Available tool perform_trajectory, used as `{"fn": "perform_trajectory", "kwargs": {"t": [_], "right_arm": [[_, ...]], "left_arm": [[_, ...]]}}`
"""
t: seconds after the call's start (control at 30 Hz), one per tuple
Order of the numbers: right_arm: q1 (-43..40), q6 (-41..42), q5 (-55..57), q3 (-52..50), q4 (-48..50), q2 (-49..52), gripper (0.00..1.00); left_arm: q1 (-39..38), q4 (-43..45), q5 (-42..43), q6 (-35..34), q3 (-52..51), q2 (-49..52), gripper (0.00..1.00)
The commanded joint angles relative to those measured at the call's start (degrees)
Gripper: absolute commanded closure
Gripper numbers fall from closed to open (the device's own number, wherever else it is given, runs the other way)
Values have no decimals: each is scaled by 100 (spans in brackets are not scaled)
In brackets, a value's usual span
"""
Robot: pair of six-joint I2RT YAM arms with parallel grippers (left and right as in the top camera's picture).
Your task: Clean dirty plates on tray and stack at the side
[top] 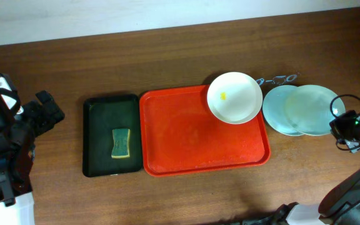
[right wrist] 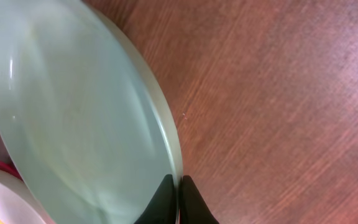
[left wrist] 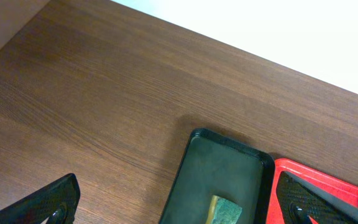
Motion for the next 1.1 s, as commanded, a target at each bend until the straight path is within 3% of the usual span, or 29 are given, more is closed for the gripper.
{"fn": "perform_trajectory", "kwargs": {"t": [0.0,0.23,0.27,0.3,0.33,0.5,0.63,0.8,1.07], "right_arm": [[341,70,146,-33,59,0,96],[776,70,682,-79,184,0,95],[776,70,680,-96,184,4,90],[776,72,680,-114,184,4,73],[776,70,647,-120,181,4,66],[789,46,330,-181,55,4,47],[1064,15,332,-181,15,4,43],[2048,-634,393,-181,72,4,35],[3318,-649,640,-181,122,4,34]], "left_arm": [[13,9,17,-72,37,-13,1],[13,9,17,-72,37,-13,1],[13,9,17,-72,37,-13,1],[13,9,17,-72,37,-13,1],[13,9,17,-72,37,-13,1],[13,9,17,-72,37,-13,1],[13,9,17,-70,37,-13,1],[15,9,17,-72,37,-13,1],[13,9,17,-72,37,-13,1]]}}
